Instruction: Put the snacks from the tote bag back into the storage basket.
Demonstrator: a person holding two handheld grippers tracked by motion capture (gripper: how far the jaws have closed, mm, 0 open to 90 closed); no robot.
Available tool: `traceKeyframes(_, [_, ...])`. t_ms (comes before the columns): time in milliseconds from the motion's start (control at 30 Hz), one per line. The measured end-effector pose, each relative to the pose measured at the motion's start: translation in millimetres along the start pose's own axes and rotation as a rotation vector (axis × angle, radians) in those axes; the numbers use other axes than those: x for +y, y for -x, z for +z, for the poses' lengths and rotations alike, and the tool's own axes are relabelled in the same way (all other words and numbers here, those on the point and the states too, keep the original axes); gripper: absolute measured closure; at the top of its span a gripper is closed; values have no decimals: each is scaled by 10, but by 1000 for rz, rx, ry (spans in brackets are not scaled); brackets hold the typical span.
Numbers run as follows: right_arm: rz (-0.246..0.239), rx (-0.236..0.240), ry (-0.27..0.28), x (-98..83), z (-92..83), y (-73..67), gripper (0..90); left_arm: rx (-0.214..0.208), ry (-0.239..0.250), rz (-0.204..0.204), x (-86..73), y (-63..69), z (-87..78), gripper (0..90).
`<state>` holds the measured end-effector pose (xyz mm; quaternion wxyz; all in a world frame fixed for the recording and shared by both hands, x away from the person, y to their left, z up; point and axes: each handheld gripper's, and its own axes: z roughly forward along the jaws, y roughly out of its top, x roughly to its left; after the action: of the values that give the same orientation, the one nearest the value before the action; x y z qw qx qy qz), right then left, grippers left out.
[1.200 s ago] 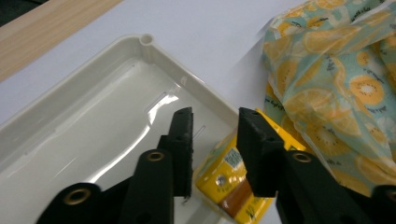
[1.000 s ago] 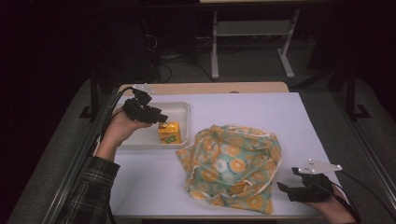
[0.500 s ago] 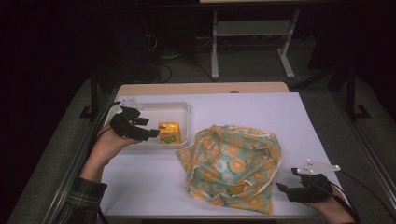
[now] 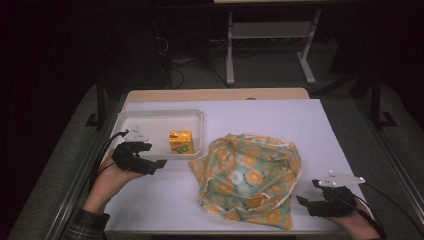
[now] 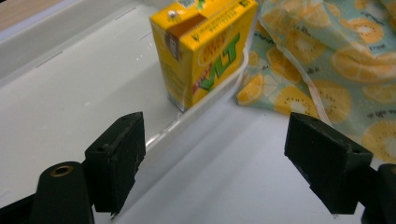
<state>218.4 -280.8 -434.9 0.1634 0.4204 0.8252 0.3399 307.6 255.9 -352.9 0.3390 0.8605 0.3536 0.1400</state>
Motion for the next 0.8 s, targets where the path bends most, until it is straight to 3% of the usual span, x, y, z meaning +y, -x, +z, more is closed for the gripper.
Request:
traceKeyframes(333, [-7,1,1,-5,1,1,209,42,27,8,-420,138,16,163])
traceKeyframes(567, [-7,1,0,-6,1,-1,209,52,44,7,-588,208,18,150])
traceKeyframes(667, [-5,1,-1,-9,1,-2,209,65,29,31,-671,250,26,139])
traceKeyframes(800, [-4,2,-1,-12,1,-3,209,52,14,26,-785,310,31,137])
